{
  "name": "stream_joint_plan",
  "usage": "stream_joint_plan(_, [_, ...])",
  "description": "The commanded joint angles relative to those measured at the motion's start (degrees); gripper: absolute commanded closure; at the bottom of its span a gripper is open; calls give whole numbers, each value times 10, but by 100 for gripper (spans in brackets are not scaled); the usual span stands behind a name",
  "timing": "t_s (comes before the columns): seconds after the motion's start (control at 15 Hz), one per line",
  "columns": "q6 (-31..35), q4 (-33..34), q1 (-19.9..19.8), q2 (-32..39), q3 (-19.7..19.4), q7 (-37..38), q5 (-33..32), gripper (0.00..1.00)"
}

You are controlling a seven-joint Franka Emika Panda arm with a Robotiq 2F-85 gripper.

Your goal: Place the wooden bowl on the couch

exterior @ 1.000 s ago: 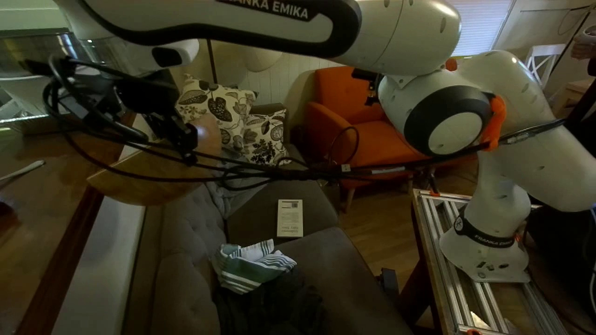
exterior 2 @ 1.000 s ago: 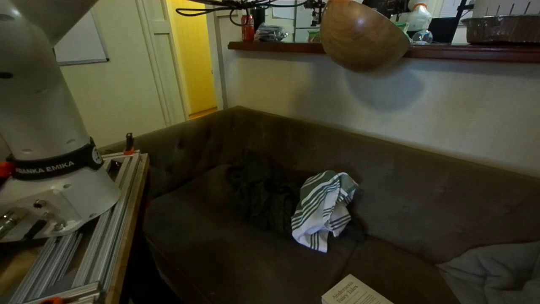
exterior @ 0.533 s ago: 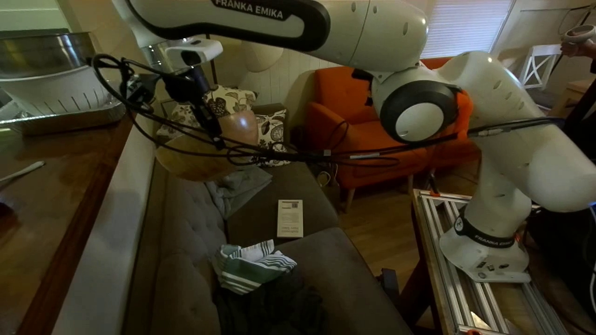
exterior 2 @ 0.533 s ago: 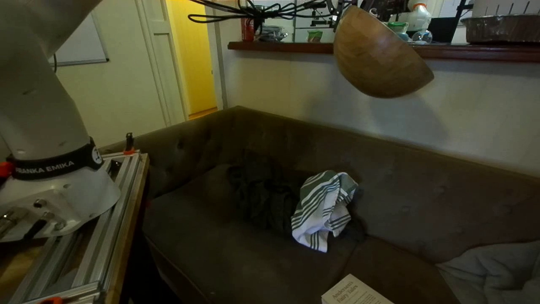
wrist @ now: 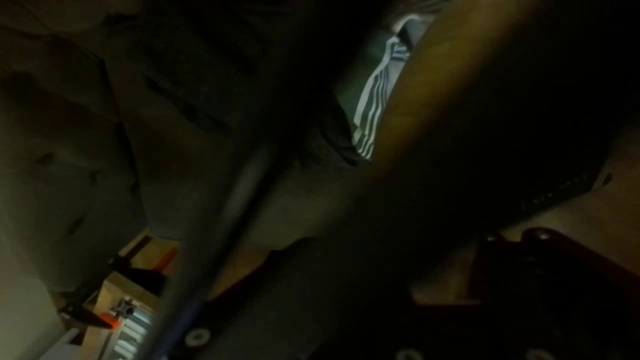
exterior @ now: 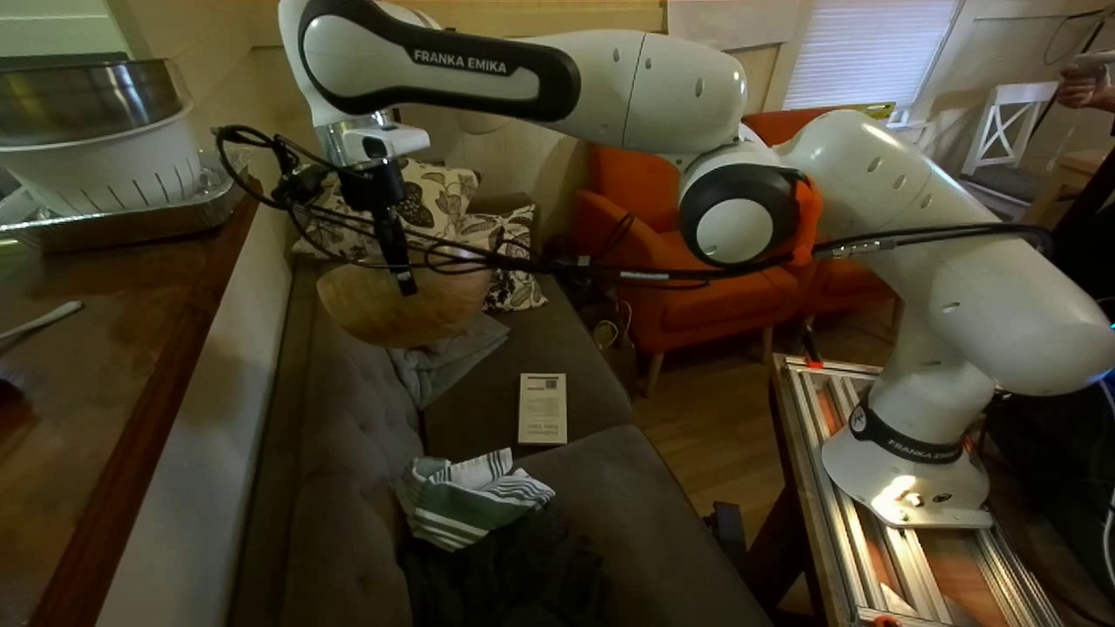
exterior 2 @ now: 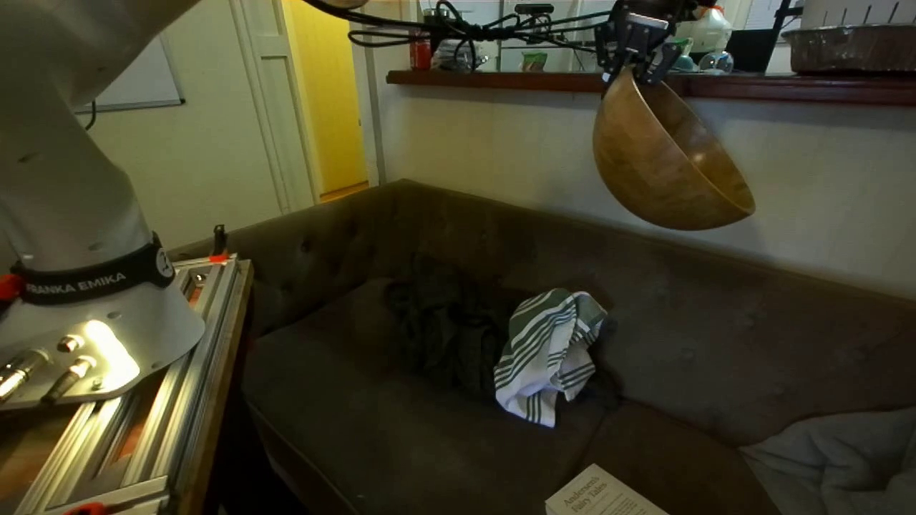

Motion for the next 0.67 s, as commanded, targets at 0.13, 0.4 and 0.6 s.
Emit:
stream_joint_plan(0.13, [109, 35, -23, 47, 4, -118, -9, 96])
stream_joint_plan(0.4, [163, 34, -37, 80, 6, -231, -7, 96])
stream_joint_plan(0.6, [134, 20, -38, 93, 3, -236, -4, 84])
